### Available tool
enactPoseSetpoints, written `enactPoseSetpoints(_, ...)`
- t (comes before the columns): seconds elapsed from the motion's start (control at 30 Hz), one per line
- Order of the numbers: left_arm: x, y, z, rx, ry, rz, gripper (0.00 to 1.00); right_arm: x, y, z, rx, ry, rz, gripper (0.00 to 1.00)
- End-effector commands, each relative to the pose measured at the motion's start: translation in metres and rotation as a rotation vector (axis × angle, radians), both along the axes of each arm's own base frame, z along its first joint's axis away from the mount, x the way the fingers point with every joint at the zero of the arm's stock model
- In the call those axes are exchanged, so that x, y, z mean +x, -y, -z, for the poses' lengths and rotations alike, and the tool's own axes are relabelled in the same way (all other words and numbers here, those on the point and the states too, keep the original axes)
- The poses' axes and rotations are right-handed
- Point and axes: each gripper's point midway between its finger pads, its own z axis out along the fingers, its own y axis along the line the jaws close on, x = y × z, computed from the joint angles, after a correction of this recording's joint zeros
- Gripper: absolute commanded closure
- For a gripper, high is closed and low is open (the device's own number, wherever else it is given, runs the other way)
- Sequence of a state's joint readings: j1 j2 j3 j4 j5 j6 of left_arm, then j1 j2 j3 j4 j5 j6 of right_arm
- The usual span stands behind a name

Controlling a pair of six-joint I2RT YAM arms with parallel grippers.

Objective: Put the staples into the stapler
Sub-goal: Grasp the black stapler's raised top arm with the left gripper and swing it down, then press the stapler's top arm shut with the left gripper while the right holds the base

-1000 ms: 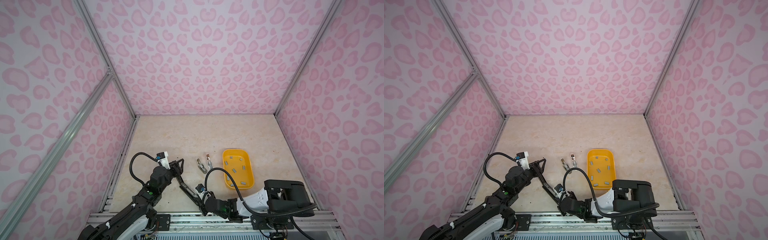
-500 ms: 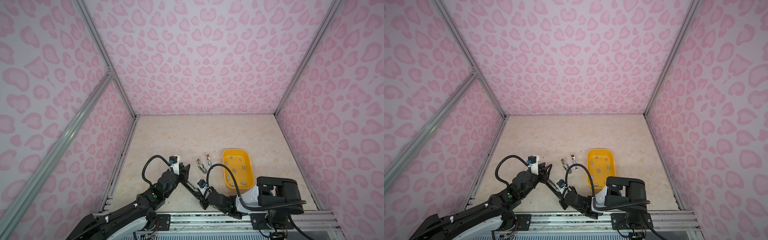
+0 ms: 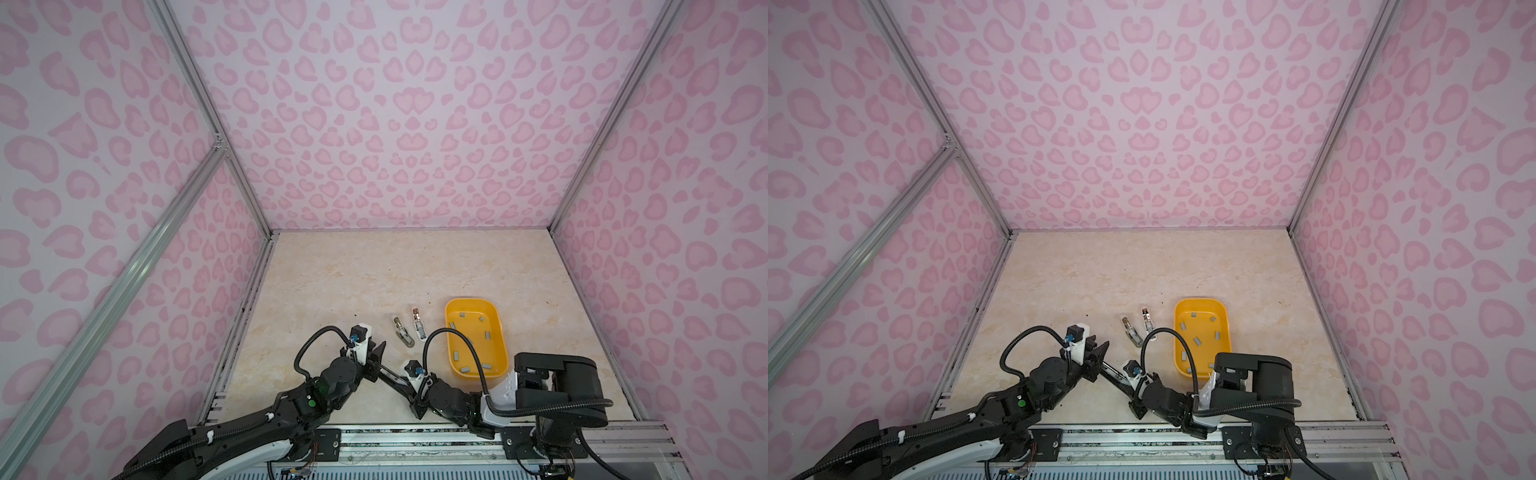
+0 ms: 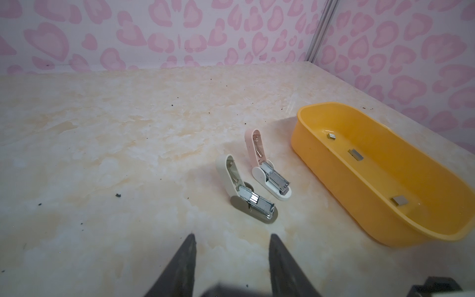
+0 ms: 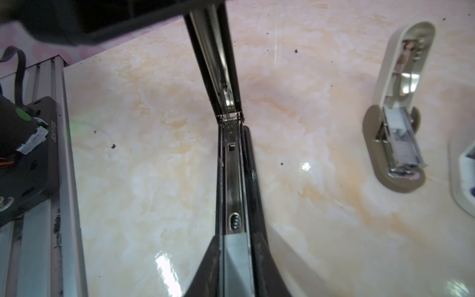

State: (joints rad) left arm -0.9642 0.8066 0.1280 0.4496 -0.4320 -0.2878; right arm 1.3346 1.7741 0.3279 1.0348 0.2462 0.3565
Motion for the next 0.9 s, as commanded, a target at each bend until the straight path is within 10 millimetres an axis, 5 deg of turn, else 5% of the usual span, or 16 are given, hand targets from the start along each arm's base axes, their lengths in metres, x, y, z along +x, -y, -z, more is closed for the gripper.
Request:
enactPoseSetpoints(0.0,0.007,-0.01,-0.007,0.014,0.038,-0.069,0.53,0.005,0.008,-0.004,0.034,0.014,0.044,0.72)
enactPoseSetpoints(0.27,0.008,-0.009,-0.008,0.027,0.045,-0.071,0.53,-0.002,0.023,-0.006,0.074,0.01,0.025,0.71)
enactPoseSetpoints(0.77,0.007,0.011,-0.011,0.041,0.039,0.0,0.53,-0.006,0.008,-0.011,0.125,0.018,-0.037,0.74)
enactPoseSetpoints(0.87,0.004,0.018,-0.01,0.04,0.033,0.038,0.53,-0.007,0.006,-0.01,0.126,0.015,-0.045,0.82)
